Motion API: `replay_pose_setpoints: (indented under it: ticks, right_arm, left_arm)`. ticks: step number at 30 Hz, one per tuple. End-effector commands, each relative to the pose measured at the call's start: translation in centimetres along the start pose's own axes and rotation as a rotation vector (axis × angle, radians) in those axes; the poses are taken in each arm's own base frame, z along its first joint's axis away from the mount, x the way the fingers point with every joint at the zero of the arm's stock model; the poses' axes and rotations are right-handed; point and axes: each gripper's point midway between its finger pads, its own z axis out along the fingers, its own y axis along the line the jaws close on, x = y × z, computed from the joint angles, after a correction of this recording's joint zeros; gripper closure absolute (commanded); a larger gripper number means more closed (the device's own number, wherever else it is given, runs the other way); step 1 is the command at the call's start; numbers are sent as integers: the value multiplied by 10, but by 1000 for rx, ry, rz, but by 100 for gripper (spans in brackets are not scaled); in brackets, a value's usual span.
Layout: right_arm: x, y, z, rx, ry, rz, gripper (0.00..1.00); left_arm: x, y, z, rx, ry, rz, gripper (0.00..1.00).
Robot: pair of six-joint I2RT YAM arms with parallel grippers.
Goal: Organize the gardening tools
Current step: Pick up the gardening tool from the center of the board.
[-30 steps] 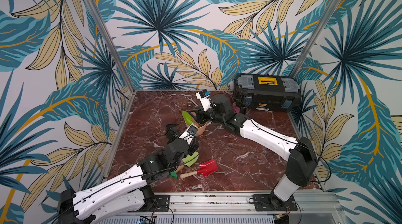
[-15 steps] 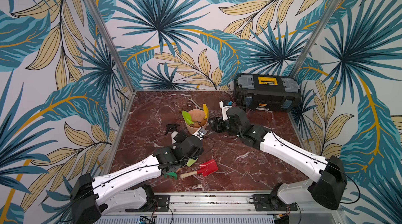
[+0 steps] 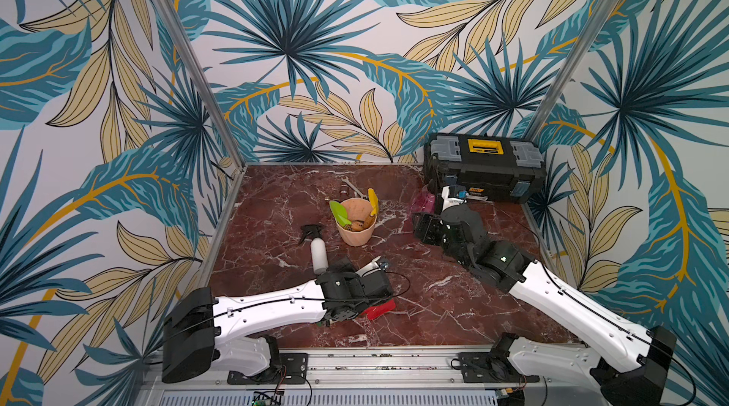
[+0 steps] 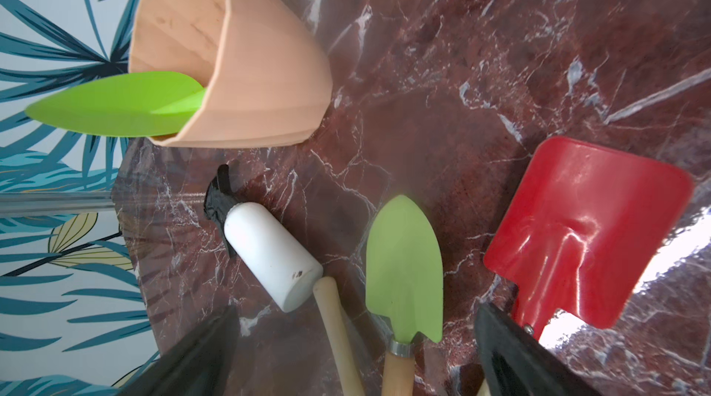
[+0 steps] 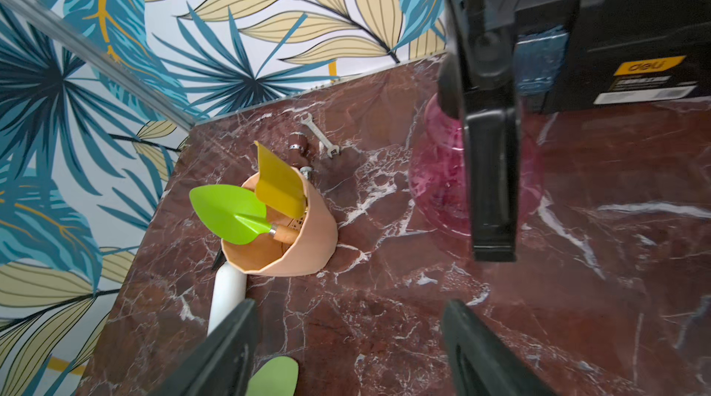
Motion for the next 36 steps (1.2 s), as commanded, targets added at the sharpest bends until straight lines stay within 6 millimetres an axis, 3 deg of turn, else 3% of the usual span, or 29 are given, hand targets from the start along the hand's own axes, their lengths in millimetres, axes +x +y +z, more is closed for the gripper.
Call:
replay_pose_setpoints:
  ticks: [1,9,21,31,36]
  right_arm:
    - [-7,-27,-14,107,-49,-30,16]
    - [-32,-34,-34,130,-130,-39,13]
    - [-38,-40,-38,152,-174,-69,12]
    - [-37,-36,-36,127,-179,-88,18]
    - [-41,-37,-41,118,-196,-77,20]
  left_arm:
    - [1,-2,8,-61,64,30,0]
    - [4,-23,39,-155,214,182,13]
    - [28,-41,54,-196,374,241,24]
    - [43,-49,62,-199,428,230,49]
    - [50,-57,71,-189,457,250,55]
